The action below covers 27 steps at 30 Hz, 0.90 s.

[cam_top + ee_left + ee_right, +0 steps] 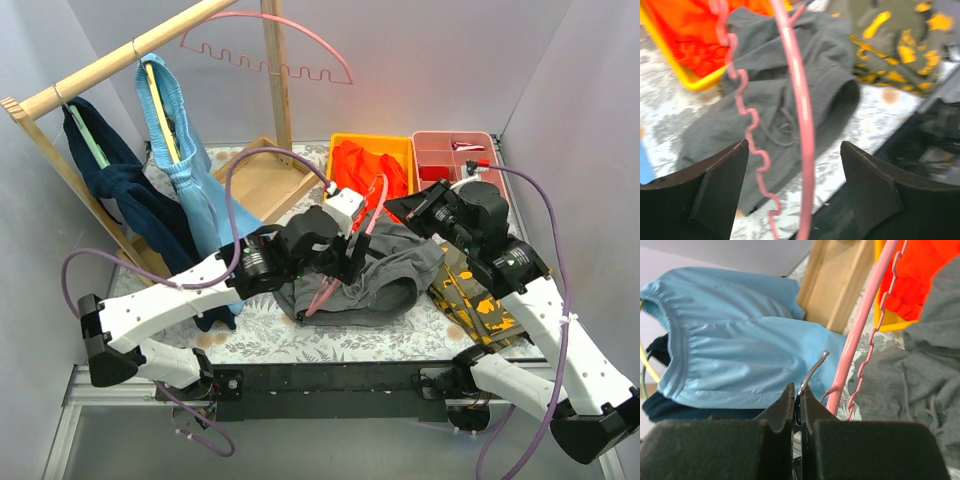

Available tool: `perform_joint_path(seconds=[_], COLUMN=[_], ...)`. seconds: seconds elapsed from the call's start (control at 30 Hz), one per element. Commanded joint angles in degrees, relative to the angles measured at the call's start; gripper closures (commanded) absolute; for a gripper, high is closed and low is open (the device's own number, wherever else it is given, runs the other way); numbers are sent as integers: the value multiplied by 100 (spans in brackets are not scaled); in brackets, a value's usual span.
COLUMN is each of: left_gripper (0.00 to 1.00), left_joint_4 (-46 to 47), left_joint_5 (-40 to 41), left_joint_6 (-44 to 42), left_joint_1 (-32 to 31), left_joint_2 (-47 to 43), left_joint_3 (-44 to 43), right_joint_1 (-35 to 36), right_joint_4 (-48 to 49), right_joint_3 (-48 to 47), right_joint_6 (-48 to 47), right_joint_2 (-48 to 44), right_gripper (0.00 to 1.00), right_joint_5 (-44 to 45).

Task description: Place the shorts on the hanger

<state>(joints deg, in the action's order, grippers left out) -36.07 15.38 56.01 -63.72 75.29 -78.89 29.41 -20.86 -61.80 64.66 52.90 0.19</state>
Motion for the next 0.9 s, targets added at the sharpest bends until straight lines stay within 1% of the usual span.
perform_joint_path(seconds=[0.0,0.1,0.17,0.2,0.27,0.37,0.4,0.43,0.5,0.57,0.7,0.73,0.83,0.87], left_gripper=[25,21,20,20,20,25,27,35,39,48,63,65,84,97], left_joint_4=[-93,82,362,443,601,663,663,689,795,839,777,804,979,1006], left_joint_5=[1766,2109,1961,1699,1469,1284,1110,995,923,941,1002,1037,1160,1213], left_joint_6=[-694,-986,-1311,-1407,-1575,-1707,-1742,-1777,-1839,-1944,-1980,-1988,-2032,-2024], left_joint_1=[-324,-430,-439,-430,-430,-448,-439,-439,-439,-430,-439,-430,-430,-430], left_joint_2=[240,329,303,276,250,320,329,320,267,276,355,346,320,329], left_joint_3=[-100,-74,40,75,146,243,269,304,453,541,620,638,770,796], right_joint_1=[47,65,74,74,74,74,74,74,74,74,83,83,91,91], right_joint_4=[-681,-1182,-1543,-1570,-1527,-1543,-1587,-1588,-1623,-1649,-1544,-1535,-1517,-1491], right_joint_3=[-683,-1060,-1246,-1308,-1343,-1387,-1413,-1457,-1466,-1458,-1370,-1361,-1352,-1343], right_joint_6=[546,748,837,907,986,1022,1031,1031,1031,1022,1039,1039,978,926], right_joint_2=[175,404,527,615,659,773,809,844,923,950,923,932,923,889], right_gripper=[99,99,99,99,99,99,99,99,99,99,99,99,99,99], right_joint_5=[623,720,720,676,597,518,491,482,421,412,395,377,351,333])
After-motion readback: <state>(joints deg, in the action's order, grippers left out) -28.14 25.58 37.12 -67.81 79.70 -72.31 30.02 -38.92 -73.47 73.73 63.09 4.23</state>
